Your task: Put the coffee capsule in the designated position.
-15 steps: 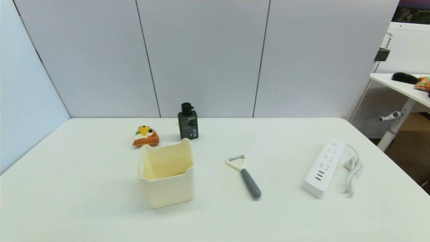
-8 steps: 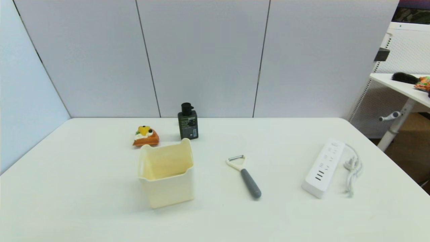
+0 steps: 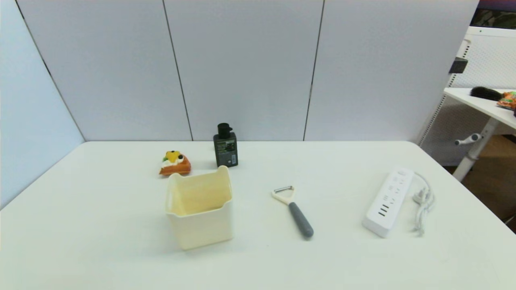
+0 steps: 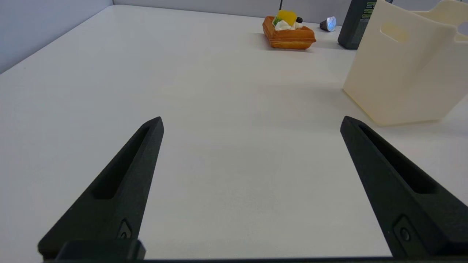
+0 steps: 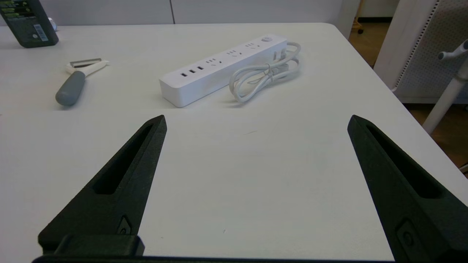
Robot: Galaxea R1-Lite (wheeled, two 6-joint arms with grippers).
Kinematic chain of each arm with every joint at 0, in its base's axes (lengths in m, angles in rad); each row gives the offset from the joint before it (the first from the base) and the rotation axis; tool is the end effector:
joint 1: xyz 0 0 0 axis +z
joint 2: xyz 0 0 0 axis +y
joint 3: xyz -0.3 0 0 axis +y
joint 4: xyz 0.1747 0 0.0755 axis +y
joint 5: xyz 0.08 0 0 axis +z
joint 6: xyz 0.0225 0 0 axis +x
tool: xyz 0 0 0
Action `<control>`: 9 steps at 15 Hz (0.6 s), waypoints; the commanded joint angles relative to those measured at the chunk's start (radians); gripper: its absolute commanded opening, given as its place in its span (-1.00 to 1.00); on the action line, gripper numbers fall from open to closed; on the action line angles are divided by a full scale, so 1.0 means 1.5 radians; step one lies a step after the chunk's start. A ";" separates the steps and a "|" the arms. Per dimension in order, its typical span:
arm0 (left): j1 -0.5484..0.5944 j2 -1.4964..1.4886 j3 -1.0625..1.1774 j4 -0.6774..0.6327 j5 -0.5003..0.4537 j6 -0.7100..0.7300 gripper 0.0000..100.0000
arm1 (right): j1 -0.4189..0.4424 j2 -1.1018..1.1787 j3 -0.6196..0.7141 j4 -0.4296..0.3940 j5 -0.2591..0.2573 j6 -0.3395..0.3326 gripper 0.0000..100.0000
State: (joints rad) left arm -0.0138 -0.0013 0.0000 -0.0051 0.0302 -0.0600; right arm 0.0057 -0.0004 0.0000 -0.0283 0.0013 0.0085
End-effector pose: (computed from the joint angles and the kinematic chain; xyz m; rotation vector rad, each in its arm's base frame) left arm -0.0229 0.0010 0.0760 -0.0601 -0.0069 0.0162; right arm -0.0229 -0.0001 0.0784 0.0086 -0.0287 0.0071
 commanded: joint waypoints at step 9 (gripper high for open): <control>0.000 0.000 0.000 0.000 0.000 -0.001 1.00 | 0.000 0.000 0.004 0.003 0.000 -0.001 1.00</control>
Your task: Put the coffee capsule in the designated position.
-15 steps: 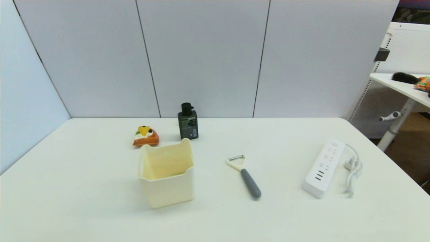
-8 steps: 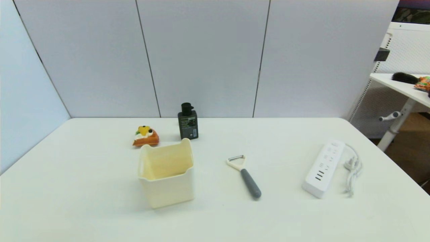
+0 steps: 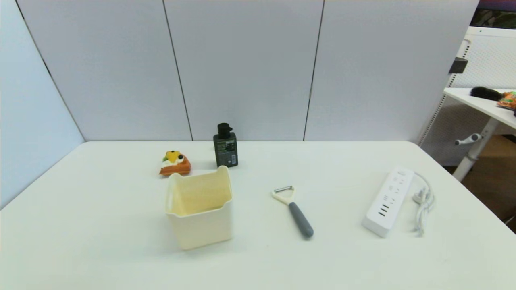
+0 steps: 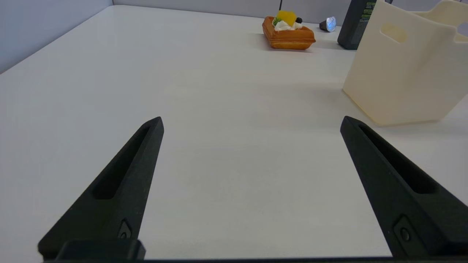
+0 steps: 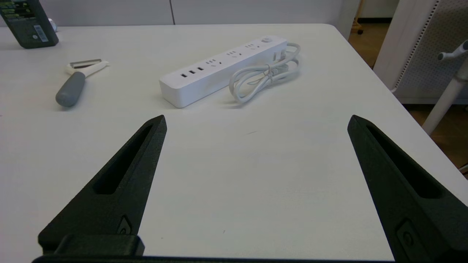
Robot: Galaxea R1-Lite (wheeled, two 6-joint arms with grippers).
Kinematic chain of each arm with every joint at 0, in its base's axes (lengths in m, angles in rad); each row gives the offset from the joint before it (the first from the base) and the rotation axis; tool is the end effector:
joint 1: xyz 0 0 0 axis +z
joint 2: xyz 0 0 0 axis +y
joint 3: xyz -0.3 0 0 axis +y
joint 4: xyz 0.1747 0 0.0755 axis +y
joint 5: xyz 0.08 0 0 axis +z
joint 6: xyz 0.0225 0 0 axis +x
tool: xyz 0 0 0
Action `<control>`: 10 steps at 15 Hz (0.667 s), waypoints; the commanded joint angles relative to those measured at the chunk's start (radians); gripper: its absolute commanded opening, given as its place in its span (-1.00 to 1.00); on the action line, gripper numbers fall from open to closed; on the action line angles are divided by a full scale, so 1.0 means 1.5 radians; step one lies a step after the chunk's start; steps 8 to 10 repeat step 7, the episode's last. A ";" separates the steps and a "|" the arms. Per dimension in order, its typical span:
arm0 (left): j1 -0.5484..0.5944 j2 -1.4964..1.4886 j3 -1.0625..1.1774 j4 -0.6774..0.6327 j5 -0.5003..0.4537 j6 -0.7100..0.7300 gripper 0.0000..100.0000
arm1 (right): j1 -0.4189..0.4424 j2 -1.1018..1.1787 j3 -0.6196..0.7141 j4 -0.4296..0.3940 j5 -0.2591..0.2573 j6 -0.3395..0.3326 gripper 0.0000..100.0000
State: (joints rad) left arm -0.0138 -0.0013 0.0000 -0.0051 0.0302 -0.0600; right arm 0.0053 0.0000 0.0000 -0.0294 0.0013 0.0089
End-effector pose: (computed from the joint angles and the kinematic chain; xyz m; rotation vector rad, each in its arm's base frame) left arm -0.0229 0.0010 0.0760 -0.0601 -0.0069 0.0162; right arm -0.0228 -0.0001 0.0785 0.0090 -0.0294 0.0067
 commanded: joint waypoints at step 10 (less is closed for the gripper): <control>0.000 0.000 0.000 -0.001 0.000 -0.001 1.00 | 0.001 0.000 0.006 -0.002 0.000 0.000 1.00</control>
